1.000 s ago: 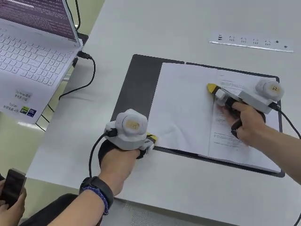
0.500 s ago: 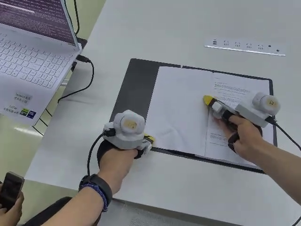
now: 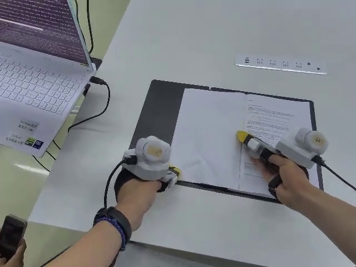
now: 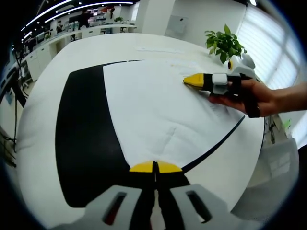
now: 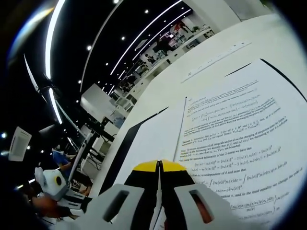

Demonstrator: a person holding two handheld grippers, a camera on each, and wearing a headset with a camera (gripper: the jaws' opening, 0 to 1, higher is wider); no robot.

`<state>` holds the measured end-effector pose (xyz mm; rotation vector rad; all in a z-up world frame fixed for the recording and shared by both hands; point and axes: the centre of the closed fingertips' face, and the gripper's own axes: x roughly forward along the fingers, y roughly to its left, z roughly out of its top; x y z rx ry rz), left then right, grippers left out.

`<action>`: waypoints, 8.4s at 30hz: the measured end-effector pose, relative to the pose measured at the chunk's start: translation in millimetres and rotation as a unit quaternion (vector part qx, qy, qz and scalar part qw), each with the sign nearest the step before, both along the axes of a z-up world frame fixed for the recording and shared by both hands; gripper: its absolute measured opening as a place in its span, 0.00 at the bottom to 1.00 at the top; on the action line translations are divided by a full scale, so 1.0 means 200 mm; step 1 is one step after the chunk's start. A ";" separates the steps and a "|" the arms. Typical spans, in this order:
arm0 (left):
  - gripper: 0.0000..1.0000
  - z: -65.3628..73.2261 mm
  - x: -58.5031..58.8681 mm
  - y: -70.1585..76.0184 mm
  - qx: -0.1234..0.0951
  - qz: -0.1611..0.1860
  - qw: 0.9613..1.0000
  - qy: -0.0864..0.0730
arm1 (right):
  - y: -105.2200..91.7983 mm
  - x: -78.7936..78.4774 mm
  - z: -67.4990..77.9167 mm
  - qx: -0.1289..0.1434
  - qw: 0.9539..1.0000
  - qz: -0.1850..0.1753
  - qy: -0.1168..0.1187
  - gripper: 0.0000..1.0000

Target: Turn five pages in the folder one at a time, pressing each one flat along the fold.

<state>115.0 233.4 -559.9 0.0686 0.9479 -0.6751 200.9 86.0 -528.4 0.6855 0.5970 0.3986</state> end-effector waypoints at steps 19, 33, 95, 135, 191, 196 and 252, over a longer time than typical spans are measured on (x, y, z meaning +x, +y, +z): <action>0.00 0.00 0.00 0.00 0.008 -0.008 1.000 0.001 | 0.05 -0.20 -0.04 -0.007 0.999 0.030 0.012 0.00; 0.00 0.00 0.00 0.00 0.006 -0.011 1.000 -0.002 | 0.06 -0.34 -0.08 -0.013 0.999 0.044 0.019 0.00; 0.22 0.22 -0.05 -0.03 -0.052 0.023 0.998 -0.042 | -0.21 -0.65 0.08 -0.055 0.998 0.034 0.009 0.23; 0.66 0.43 -0.25 0.22 -0.045 -0.012 0.995 -0.094 | -0.59 -0.93 0.26 -0.194 0.979 0.047 -0.040 0.56; 0.71 0.50 -0.21 -0.54 -0.053 -0.155 0.982 -0.096 | -0.73 -1.05 0.22 -0.213 0.975 0.053 -0.025 0.60; 0.70 0.49 -0.21 -0.62 -0.049 -0.174 0.979 -0.095 | -0.74 -1.06 0.21 -0.218 0.974 0.061 -0.023 0.60; 0.67 0.06 -0.14 -1.34 -0.003 -0.208 0.975 -0.081 | -0.84 -1.11 0.13 -0.195 0.978 0.068 0.001 0.58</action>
